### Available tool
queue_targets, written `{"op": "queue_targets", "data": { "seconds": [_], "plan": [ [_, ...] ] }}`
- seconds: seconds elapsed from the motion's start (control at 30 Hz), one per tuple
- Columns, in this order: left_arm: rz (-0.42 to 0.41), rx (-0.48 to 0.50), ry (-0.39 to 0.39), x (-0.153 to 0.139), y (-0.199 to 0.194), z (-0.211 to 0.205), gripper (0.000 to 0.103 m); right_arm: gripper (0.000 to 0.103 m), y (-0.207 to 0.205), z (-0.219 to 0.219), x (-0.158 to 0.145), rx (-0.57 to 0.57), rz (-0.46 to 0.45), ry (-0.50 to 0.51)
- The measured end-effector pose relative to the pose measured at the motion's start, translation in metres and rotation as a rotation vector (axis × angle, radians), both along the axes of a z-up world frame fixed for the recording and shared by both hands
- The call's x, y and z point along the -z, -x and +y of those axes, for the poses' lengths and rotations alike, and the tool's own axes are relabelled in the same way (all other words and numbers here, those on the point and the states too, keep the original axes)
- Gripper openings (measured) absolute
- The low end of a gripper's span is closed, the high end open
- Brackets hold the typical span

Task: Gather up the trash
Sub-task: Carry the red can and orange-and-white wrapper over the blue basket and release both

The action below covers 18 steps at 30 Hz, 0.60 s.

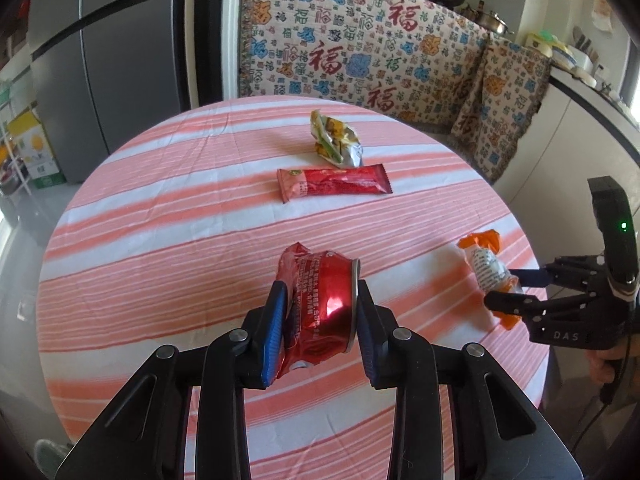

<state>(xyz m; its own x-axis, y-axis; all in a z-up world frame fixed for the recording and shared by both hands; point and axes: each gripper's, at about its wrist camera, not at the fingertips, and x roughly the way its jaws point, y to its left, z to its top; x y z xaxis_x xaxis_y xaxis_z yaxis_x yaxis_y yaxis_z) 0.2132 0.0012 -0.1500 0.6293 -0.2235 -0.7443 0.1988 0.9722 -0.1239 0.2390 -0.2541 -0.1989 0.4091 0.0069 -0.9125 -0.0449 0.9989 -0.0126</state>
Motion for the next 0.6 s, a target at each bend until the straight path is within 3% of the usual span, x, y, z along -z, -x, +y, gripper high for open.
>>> {"op": "queue_targets", "data": {
  "seconds": [0.2, 0.6],
  "plan": [
    [-0.012, 0.034, 0.024, -0.01, 0.005, -0.017, 0.032, 0.044, 0.018, -0.001, -0.026, -0.025, -0.07, -0.038],
    [-0.024, 0.138, 0.042, -0.031, -0.001, -0.087, 0.032, 0.044, 0.041, -0.049, -0.04, 0.041, -0.12, -0.095]
  ]
}}
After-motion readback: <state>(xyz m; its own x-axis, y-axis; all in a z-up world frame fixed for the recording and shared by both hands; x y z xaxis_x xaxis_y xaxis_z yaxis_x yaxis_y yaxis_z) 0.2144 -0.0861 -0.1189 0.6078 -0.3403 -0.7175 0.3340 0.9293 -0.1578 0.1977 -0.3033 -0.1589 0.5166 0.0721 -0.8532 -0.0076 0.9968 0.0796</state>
